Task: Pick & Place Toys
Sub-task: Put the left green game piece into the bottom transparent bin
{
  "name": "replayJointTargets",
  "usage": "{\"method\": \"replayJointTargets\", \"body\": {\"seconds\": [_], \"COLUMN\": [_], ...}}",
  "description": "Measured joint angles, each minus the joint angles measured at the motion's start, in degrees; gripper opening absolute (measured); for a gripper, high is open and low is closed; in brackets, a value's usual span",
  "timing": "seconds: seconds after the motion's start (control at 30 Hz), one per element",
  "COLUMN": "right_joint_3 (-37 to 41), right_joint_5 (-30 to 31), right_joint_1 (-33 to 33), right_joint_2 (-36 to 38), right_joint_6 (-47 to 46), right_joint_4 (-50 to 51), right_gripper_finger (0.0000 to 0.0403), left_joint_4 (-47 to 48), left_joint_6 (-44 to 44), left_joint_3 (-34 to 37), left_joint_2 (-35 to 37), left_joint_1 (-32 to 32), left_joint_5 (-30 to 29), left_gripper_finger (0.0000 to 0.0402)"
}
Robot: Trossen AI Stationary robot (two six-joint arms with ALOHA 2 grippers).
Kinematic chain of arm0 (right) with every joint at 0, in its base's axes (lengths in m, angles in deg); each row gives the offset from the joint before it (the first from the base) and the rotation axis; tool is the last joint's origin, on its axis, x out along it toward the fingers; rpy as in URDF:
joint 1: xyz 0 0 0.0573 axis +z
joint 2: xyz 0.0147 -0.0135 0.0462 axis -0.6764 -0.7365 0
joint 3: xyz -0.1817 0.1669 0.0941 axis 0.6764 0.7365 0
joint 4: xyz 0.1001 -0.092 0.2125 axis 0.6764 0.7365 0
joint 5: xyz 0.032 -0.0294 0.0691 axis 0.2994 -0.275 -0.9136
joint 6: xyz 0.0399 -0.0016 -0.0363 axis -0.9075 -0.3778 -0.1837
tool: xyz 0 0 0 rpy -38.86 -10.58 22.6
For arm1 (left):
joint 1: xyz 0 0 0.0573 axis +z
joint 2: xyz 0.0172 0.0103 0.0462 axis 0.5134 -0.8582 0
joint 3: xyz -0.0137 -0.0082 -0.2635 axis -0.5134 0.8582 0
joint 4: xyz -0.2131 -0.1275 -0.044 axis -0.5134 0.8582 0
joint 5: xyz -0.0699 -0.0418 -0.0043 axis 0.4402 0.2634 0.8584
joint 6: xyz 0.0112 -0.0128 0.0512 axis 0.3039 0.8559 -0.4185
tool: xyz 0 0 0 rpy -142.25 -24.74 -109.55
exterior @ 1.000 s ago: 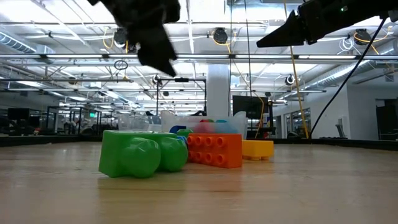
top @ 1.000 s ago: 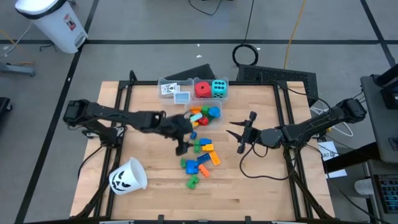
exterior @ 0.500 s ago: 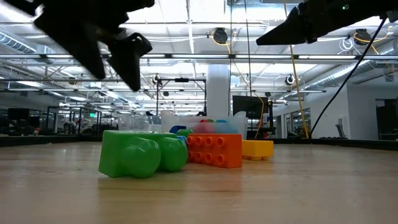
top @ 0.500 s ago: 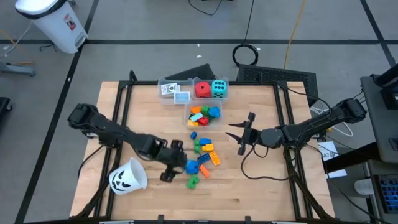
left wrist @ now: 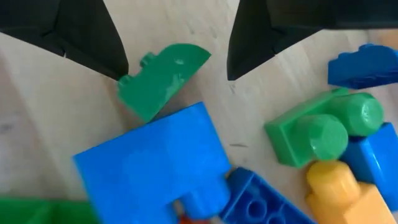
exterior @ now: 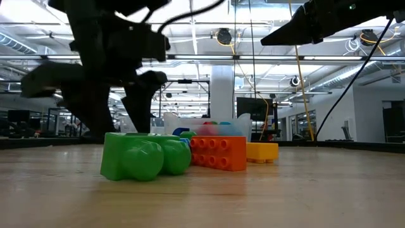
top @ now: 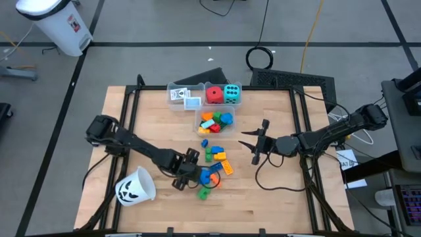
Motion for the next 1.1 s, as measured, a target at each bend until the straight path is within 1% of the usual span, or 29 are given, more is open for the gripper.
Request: {"method": "replayJointTargets", "body": {"seconds": [0.1,0.23,0.43,0.63,0.73,0.8,0.9,1.03,1.1], "right_joint_3": [0.00,0.00,0.00,0.00,0.00,0.00,0.00,0.00,0.00], "right_joint_5": [-0.04,-0.04,-0.02,-0.02,-0.04,-0.03,-0.04,-0.02,-0.02], "right_joint_1": [0.00,0.00,0.00,0.00,0.00,0.00,0.00,0.00,0.00], "right_joint_2": [0.00,0.00,0.00,0.00,0.00,0.00,0.00,0.00,0.00], "right_joint_6": [0.00,0.00,0.00,0.00,0.02,0.00,0.01,0.00,0.02], "right_joint_4": [0.02,0.02,0.09,0.09,0.09,0.09,0.09,0.11,0.11], "right_gripper_finger": [0.0141,0.0141,0.0141,0.0141,0.0141,0.0141,0.0141,0.0141,0.0141], "left_joint_4": [-0.05,-0.29,-0.65,-0.72,-1.05,-0.99,-1.08,-2.01,-4.30], "left_joint_6": [-0.18,-0.40,-0.19,-0.16,5.23,9.27,13.19,15.75,16.74], "left_joint_3": [0.00,0.00,0.00,0.00,0.00,-0.16,-0.23,-0.28,-0.28], "left_joint_2": [-0.96,-2.01,-2.07,-2.07,-2.07,-1.85,-0.43,2.36,3.60], "left_joint_1": [0.92,1.67,2.01,2.16,2.18,2.21,2.21,1.85,1.55], "left_joint_5": [2.57,5.44,5.43,5.41,5.20,4.33,3.82,3.85,4.00], "left_gripper_finger": [0.0251,0.0205,0.0123,0.0061,0.0043,0.0043,0.0068,0.0131,0.0168]}}
